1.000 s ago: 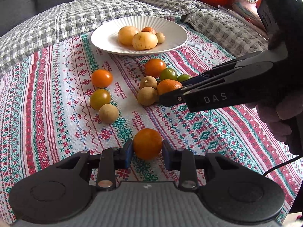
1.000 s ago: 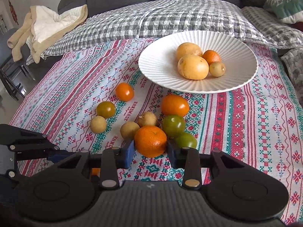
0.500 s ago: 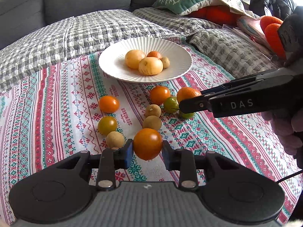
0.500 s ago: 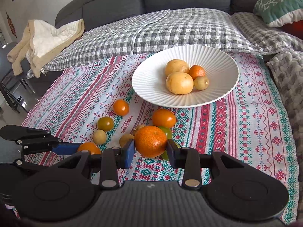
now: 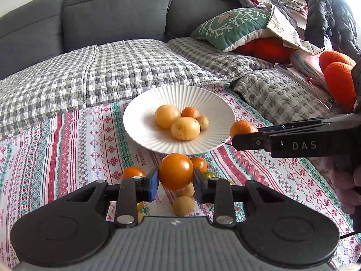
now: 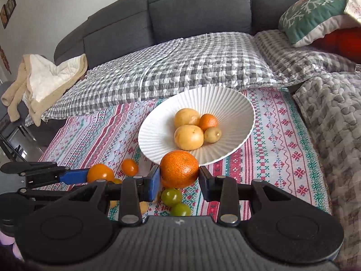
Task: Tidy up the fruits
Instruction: 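Carry the mandarin toward the plate with the left tool while the right tool grasps another mandarin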
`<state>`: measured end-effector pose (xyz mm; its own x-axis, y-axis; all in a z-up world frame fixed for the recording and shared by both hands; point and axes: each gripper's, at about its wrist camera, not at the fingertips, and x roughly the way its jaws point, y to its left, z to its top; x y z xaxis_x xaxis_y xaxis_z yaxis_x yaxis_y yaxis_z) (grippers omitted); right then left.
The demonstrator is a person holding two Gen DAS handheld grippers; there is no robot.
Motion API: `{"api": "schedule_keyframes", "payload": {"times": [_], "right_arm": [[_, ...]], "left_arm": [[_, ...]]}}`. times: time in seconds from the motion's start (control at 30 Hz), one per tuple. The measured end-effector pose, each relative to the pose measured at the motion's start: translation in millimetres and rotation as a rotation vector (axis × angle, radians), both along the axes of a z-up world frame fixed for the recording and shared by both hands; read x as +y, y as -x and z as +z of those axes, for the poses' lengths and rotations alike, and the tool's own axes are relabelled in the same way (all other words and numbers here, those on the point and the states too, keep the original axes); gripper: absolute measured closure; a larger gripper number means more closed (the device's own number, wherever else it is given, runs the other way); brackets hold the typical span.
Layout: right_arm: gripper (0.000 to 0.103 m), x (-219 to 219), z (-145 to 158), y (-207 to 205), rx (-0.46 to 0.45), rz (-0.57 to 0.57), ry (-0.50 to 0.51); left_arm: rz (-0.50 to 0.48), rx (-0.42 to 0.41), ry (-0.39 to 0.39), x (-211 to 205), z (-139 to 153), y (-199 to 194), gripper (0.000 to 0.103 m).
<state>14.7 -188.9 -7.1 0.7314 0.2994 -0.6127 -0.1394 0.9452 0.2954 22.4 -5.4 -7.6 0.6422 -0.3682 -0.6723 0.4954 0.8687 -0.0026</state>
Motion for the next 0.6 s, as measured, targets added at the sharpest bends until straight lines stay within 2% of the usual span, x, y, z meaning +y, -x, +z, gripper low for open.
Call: {"api": "schedule_keyframes", "payload": {"times": [0.2,0.6], "right_arm": [[0.070,-10.7,0.1,-14.7,-0.030,-0.022,0.103],[0.070,-21.3,-11.6,-49.8,-0.026,0.009,0.180]], "left_arm": [[-0.013,-0.012,-0.037,-19.2,-1.1,-26.6,0.077],[-0.033,-0.010,-0.148,-41.2,-19.8,-84.2,0.077]]}}
